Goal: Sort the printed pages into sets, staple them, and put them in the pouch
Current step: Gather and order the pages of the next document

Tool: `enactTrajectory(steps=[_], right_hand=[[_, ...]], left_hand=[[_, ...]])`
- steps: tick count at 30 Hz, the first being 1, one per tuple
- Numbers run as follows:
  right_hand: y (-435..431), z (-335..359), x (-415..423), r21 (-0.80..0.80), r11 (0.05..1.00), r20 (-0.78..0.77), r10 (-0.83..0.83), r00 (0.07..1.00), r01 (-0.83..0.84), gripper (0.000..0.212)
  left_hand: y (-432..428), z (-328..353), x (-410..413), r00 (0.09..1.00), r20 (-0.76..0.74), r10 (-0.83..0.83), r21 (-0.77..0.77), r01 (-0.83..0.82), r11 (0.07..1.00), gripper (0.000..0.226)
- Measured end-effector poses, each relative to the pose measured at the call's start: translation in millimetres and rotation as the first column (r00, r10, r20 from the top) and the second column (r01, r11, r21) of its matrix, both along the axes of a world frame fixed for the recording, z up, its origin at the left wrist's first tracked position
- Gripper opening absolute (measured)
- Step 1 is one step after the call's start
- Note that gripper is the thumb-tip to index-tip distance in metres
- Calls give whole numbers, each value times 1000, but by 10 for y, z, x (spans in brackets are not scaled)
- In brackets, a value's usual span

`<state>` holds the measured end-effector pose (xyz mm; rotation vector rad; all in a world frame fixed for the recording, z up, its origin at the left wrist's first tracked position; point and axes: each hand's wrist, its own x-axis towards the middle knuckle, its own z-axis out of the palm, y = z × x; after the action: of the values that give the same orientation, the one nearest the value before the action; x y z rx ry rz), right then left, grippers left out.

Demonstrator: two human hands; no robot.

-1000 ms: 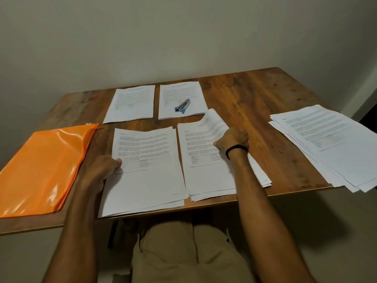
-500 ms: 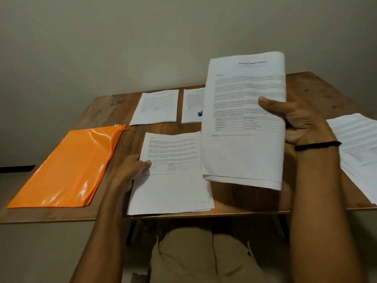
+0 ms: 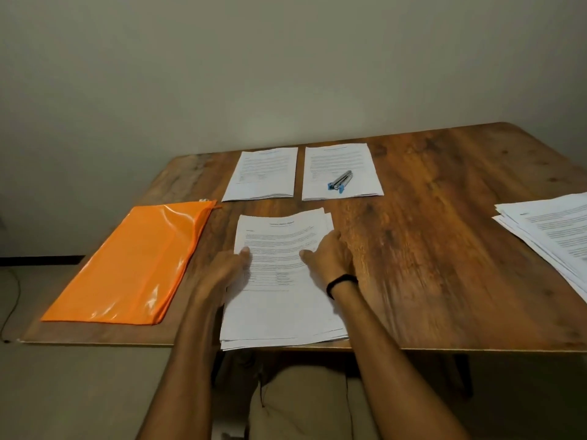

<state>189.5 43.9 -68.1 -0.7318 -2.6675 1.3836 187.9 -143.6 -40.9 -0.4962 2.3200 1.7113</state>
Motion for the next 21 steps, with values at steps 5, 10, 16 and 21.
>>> enactTrajectory(steps=[5, 10, 16, 21], right_hand=[[70, -79, 43, 48, 998, -82, -24, 996, 28, 72], [385, 299, 205, -610, 756, -355, 8, 935, -238, 71], [639, 1064, 301, -418, 840, -696, -51, 716, -346, 41], [579, 972, 286, -307, 911, -702, -23, 712, -273, 33]], left_hand=[[-65, -170, -13, 958, -262, -114, 54, 132, 990, 18], [174, 276, 219, 787, -606, -116, 79, 205, 976, 31], [317, 748, 65, 582, -811, -59, -35, 52, 998, 17], [317, 562, 4, 623, -781, -49, -25, 47, 999, 34]])
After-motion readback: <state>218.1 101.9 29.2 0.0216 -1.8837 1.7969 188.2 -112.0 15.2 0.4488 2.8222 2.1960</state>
